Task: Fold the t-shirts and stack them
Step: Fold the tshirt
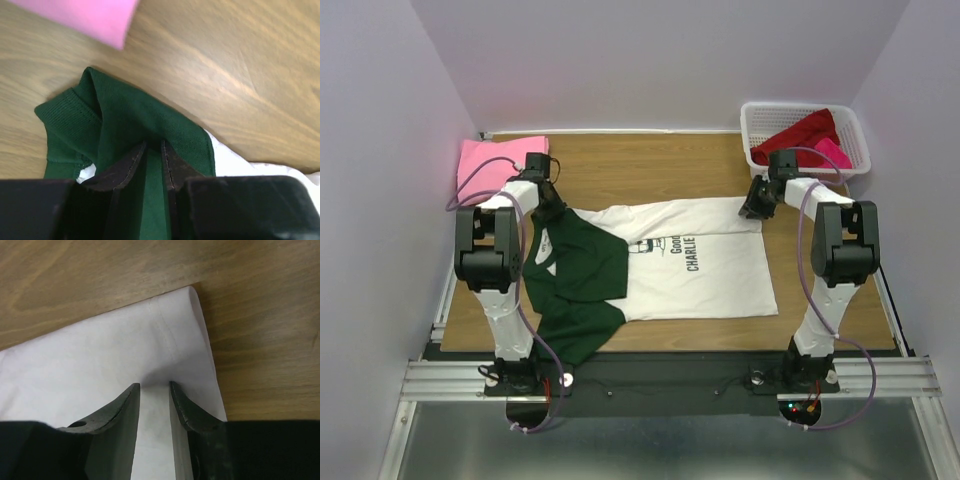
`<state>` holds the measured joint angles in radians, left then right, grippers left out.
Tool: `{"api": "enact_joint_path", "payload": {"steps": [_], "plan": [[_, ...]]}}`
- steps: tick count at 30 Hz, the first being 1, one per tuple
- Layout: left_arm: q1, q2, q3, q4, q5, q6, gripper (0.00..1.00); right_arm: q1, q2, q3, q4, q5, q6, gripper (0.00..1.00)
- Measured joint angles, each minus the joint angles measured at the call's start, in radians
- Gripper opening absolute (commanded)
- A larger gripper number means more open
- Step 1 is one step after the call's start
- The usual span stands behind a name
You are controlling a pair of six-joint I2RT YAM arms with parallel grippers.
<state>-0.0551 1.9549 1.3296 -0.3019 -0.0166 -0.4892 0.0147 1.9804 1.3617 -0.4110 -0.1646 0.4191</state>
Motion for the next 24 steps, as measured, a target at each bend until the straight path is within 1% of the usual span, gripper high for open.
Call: {"api": "enact_joint_path", "payload": {"steps": [8, 11, 15, 16, 18, 19, 21, 24], "plan": [[0.082, 0.029, 0.025, 0.037, 0.021, -0.013, 0.29, 0.002, 0.010, 0.010, 0.021, 0.082, 0.012, 0.35], [0.097, 0.041, 0.041, 0.039, 0.039, -0.014, 0.29, 0.005, 0.010, 0.010, 0.023, 0.104, 0.022, 0.35], [0.099, 0.047, 0.056, 0.034, 0.042, -0.011, 0.41, 0.005, 0.010, 0.015, 0.024, 0.130, 0.026, 0.36], [0.099, 0.048, 0.063, 0.029, 0.042, -0.008, 0.49, 0.005, 0.010, 0.021, 0.022, 0.140, 0.023, 0.36], [0.101, 0.049, 0.074, 0.026, 0.040, -0.004, 0.59, 0.004, 0.010, 0.036, 0.019, 0.159, 0.013, 0.37], [0.101, 0.049, 0.077, 0.025, 0.036, -0.001, 0.66, 0.003, 0.009, 0.043, 0.019, 0.164, 0.008, 0.37], [0.106, 0.045, 0.079, 0.024, 0.037, 0.000, 0.74, -0.001, -0.004, 0.050, 0.019, 0.166, -0.002, 0.37], [0.108, -0.001, 0.069, 0.005, 0.031, 0.002, 0.76, 0.000, -0.044, 0.042, 0.014, 0.154, -0.004, 0.37]]}}
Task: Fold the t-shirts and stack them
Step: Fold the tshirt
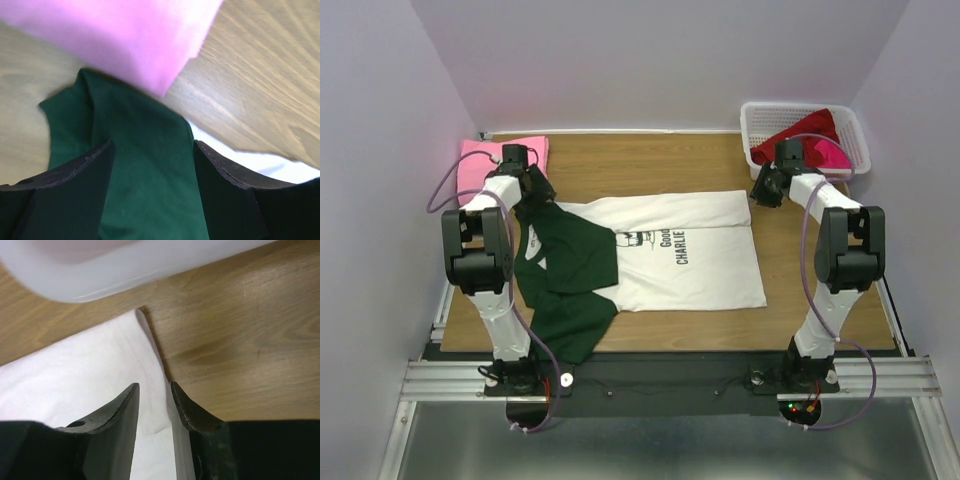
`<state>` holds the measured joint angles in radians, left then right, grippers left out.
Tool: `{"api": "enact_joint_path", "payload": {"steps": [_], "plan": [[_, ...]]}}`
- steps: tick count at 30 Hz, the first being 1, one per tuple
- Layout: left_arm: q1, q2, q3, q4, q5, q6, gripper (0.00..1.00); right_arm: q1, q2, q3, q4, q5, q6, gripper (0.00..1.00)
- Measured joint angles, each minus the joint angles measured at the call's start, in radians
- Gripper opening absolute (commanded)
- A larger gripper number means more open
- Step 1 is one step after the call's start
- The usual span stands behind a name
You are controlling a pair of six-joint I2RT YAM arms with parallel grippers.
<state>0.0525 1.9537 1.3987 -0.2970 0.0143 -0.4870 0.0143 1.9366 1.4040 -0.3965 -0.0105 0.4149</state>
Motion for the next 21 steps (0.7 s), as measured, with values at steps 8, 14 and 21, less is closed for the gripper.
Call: {"api": "enact_joint_path", "payload": {"steps": [8, 14, 21], "plan": [[-0.026, -0.254, -0.108, 0.002, -0.010, 0.004, 0.55, 0.003, -0.096, -0.081, 0.003, -0.068, 0.008, 0.27], [-0.037, -0.184, -0.162, 0.036, -0.010, 0.012, 0.46, 0.006, -0.017, -0.094, 0.005, -0.093, 0.012, 0.21], [-0.037, -0.061, -0.159, 0.073, -0.030, 0.022, 0.45, 0.005, 0.021, -0.089, 0.016, -0.033, 0.019, 0.21]]}}
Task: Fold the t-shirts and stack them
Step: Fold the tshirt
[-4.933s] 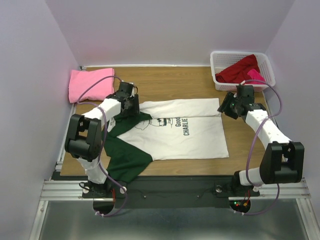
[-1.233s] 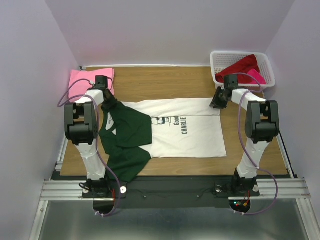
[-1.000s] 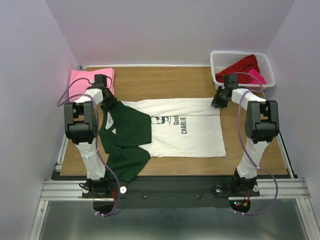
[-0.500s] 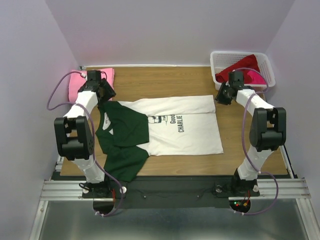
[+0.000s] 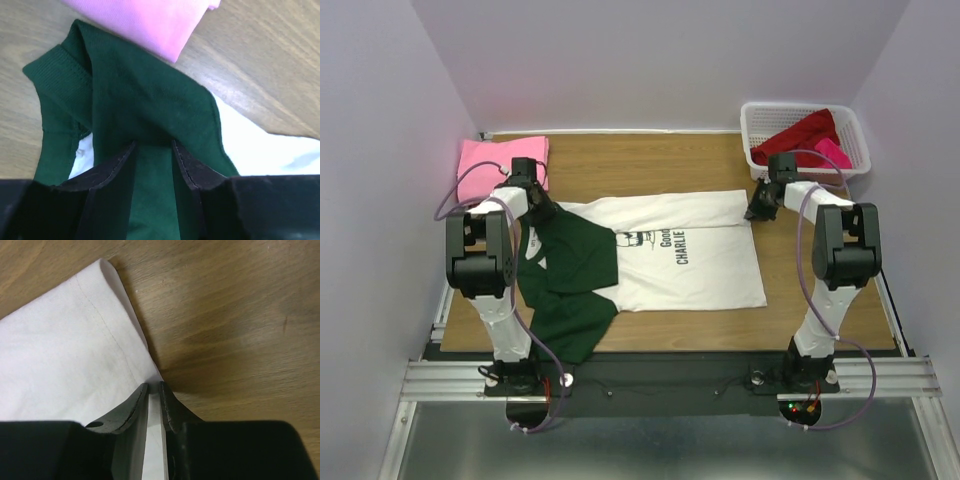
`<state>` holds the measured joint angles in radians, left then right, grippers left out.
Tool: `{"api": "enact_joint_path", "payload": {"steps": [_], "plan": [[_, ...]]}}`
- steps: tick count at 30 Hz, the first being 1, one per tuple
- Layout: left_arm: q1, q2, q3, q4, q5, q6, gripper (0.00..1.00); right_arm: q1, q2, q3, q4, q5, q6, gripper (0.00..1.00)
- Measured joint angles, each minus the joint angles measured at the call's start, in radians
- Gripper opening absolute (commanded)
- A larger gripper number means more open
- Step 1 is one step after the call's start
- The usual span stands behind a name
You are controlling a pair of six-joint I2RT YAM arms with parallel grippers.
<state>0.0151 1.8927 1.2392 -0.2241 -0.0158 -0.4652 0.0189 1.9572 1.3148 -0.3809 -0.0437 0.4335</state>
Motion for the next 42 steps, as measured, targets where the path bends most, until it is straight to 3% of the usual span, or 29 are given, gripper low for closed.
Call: {"api": "enact_joint_path", "payload": {"steps": [5, 9, 13, 18, 22, 25, 32, 42], "plan": [[0.000, 0.047, 0.066, -0.013, 0.003, 0.001, 0.55, -0.011, 0.028, 0.039, 0.000, 0.023, 0.011, 0.21], [-0.002, 0.046, 0.078, -0.018, 0.016, 0.000, 0.73, -0.039, 0.039, 0.058, -0.002, 0.045, -0.001, 0.23], [-0.001, -0.019, 0.071, -0.054, -0.003, 0.006, 0.91, -0.052, -0.009, 0.042, -0.016, 0.059, -0.015, 0.31], [0.000, -0.258, -0.029, -0.082, -0.024, 0.005, 0.92, -0.041, -0.214, -0.049, -0.034, -0.004, -0.010, 0.37], [-0.009, -0.529, -0.196, -0.094, -0.029, -0.016, 0.85, 0.038, -0.395, -0.159, -0.039, -0.069, -0.006, 0.37], [-0.054, -0.624, -0.313, -0.107, -0.025, -0.035, 0.85, 0.129, -0.435, -0.230, -0.053, -0.110, -0.004, 0.37], [-0.249, -0.565, -0.444, -0.134, 0.013, -0.080, 0.86, 0.216, -0.436, -0.435, -0.116, -0.126, 0.016, 0.40], [-0.304, -0.285, -0.319, -0.083, 0.013, -0.080, 0.85, 0.194, -0.389, -0.443, -0.116, 0.004, 0.016, 0.40]]}}
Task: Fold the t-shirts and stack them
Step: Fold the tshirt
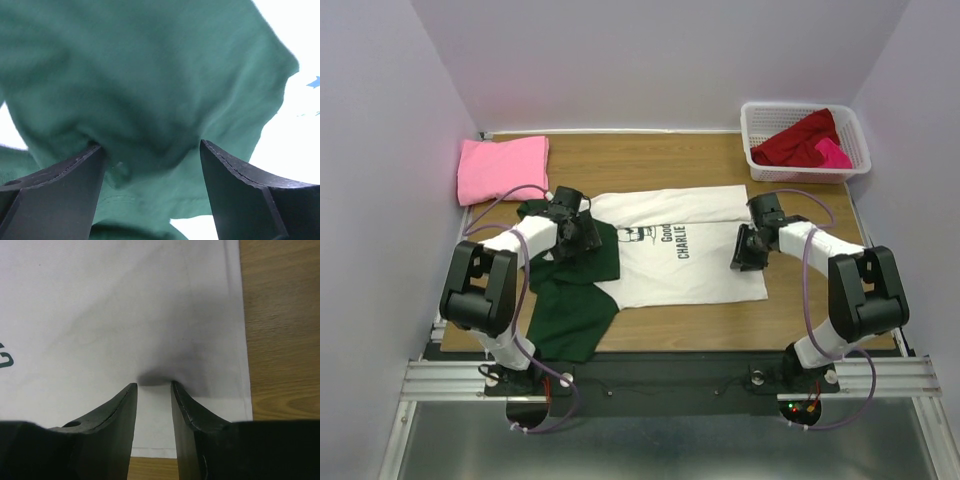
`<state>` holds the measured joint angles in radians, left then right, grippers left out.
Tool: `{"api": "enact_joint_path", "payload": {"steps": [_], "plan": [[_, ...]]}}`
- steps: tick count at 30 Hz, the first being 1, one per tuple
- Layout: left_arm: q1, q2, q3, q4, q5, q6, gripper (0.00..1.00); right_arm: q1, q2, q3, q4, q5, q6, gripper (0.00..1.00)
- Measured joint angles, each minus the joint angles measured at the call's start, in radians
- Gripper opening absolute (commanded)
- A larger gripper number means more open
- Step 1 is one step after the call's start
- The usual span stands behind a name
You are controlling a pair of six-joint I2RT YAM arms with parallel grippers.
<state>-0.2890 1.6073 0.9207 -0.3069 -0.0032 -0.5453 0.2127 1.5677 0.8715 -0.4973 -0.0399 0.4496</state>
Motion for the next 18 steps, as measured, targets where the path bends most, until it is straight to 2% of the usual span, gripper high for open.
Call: {"api": "enact_joint_path", "payload": {"steps": [6, 11, 15, 16, 18], "plan": [[-0.013, 0.114, 0.130, 0.023, 0.036, -0.001, 0.86, -0.090, 0.032, 0.037, 0.004, 0.031, 0.011, 0.40], [-0.016, 0.134, 0.170, 0.026, 0.059, -0.002, 0.90, -0.127, 0.070, 0.091, 0.003, 0.085, 0.011, 0.41], [-0.018, 0.071, 0.159, -0.001, 0.051, -0.018, 0.90, -0.129, 0.052, 0.103, 0.003, 0.081, 0.006, 0.44], [-0.018, 0.026, 0.138, -0.010, 0.047, -0.029, 0.90, -0.129, 0.030, 0.097, 0.000, 0.074, 0.004, 0.48], [-0.018, -0.103, 0.083, -0.045, 0.018, -0.064, 0.90, -0.129, -0.027, 0.080, -0.004, 0.063, 0.003, 0.50]]}}
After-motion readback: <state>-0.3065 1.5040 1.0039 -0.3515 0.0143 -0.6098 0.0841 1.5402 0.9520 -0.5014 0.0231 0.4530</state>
